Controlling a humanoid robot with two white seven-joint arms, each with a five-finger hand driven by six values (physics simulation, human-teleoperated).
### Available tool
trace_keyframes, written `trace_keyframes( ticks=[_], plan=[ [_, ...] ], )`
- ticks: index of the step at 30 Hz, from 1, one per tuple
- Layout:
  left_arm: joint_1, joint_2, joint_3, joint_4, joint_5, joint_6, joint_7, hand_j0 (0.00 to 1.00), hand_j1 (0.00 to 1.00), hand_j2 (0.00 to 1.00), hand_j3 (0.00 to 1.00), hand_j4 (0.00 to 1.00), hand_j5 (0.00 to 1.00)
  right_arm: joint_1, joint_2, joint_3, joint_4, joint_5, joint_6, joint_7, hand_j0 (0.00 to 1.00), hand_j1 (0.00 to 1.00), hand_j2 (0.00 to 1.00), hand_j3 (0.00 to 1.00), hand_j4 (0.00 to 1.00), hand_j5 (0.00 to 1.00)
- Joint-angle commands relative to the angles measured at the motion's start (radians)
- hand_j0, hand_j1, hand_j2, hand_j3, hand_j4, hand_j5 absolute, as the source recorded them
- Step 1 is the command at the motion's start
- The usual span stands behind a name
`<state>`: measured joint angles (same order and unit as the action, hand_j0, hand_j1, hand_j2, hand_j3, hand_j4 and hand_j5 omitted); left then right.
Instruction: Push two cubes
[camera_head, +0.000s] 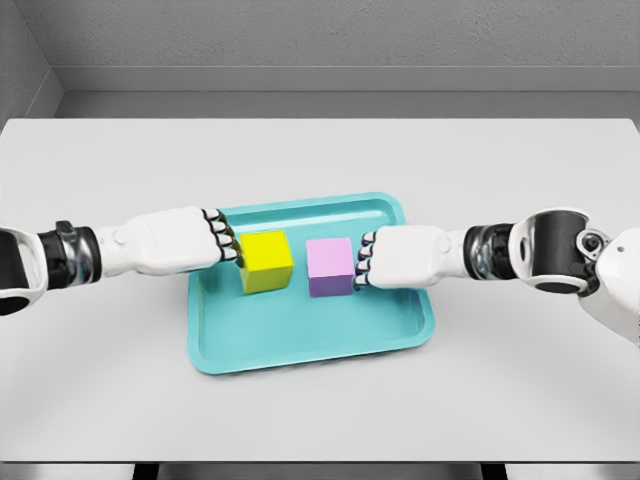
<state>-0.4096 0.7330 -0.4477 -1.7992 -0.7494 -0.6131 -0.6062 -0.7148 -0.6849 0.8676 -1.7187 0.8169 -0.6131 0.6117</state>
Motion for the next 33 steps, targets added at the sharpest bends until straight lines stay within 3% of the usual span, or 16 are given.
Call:
trace_keyframes(
  ticks=[1,14,19,33],
  plan=[
    [-0.003,-0.009,-0.014,0.000,-0.007,0.002,0.000,0.77,0.77,0.77,0.77,0.77,0.77,-0.002,0.024,0.014,0.024,0.004,0.002,-0.001,0.77,0.77,0.77,0.77,0.77,0.77],
    [-0.005,0.005,-0.019,0.014,-0.011,0.002,0.000,0.77,0.77,0.77,0.77,0.77,0.77,-0.002,0.033,0.016,0.028,0.007,0.002,-0.001,0.78,0.78,0.78,0.78,0.78,0.78],
    [-0.006,0.071,-0.006,0.015,-0.001,0.002,0.003,0.73,0.73,0.73,0.73,0.73,0.73,0.002,0.036,0.016,0.024,0.001,0.002,-0.001,0.78,0.78,0.78,0.78,0.78,0.78],
    [-0.011,0.079,0.001,0.014,0.005,0.002,0.003,0.73,0.73,0.73,0.73,0.73,0.73,0.006,0.051,0.016,0.022,-0.018,0.002,-0.001,0.78,0.78,0.78,0.78,0.78,0.78]
  ],
)
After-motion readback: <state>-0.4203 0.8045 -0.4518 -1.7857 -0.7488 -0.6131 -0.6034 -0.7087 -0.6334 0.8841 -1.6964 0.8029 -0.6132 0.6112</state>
